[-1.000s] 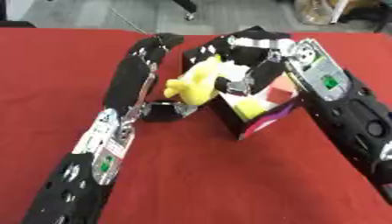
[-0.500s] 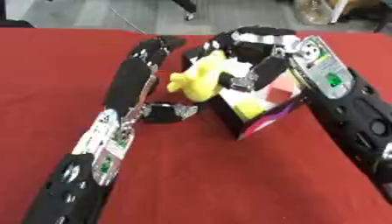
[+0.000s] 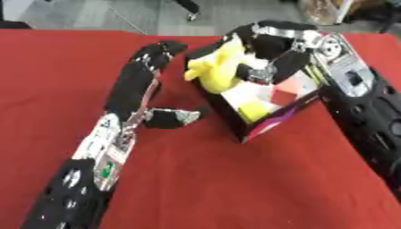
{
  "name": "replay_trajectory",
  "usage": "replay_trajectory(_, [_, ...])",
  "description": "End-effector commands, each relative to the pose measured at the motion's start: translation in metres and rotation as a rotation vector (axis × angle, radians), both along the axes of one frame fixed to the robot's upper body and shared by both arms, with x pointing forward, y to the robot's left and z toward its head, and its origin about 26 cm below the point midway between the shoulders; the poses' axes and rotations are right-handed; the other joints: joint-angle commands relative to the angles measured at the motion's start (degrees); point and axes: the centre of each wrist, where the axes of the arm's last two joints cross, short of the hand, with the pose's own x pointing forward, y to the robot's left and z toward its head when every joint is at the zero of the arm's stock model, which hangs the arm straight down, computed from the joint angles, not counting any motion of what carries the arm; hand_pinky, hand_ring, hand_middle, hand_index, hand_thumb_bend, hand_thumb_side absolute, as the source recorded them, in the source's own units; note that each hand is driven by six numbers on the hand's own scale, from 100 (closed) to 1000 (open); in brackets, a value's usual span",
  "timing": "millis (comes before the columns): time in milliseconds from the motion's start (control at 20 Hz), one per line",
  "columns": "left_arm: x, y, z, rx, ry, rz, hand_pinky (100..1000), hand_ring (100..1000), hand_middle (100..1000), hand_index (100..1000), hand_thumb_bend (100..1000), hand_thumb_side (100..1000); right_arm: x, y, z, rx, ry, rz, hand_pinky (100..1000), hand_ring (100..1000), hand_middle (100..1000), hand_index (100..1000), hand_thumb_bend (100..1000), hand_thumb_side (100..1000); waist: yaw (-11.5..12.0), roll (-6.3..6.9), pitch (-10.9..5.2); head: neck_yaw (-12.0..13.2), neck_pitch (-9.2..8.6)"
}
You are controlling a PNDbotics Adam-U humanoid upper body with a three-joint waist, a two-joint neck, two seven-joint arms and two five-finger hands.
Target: Pick up the objects with one hand, pass them to the other hand, and then place them into the box on the other side of the table.
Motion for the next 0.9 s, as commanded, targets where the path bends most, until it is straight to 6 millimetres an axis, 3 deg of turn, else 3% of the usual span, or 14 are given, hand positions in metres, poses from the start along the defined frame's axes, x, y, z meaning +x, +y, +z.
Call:
replay_trajectory(50, [0.002, 0.006, 0.007, -0.005, -0.025, 0.015, 869, 779, 769, 877, 728, 441, -0.002, -0.028, 0.016, 0.027, -0.035, -0.074, 923, 788, 656, 556, 100, 202, -0.3, 0.07, -0.78, -0.6, -0.25])
replay_trajectory(450, [0.003, 0.014, 0.003, -0.023, -0.021, 0.035, 866, 775, 766, 868, 688, 458, 0.0, -0.082, 0.008, 0.111, -0.099, -0.326, 907, 773, 634, 546, 100, 202, -1.2, 0.47, -1.08, -2.5, 0.08])
replay_trajectory(900, [0.003, 0.017, 0.001, -0.019, -0.022, 0.041, 866, 776, 768, 870, 688, 462, 0.001, -0.113, -0.002, 0.151, -0.229, -0.508, 888, 768, 652, 581, 100, 199, -1.5, 0.8, -1.11, -5.5, 0.24])
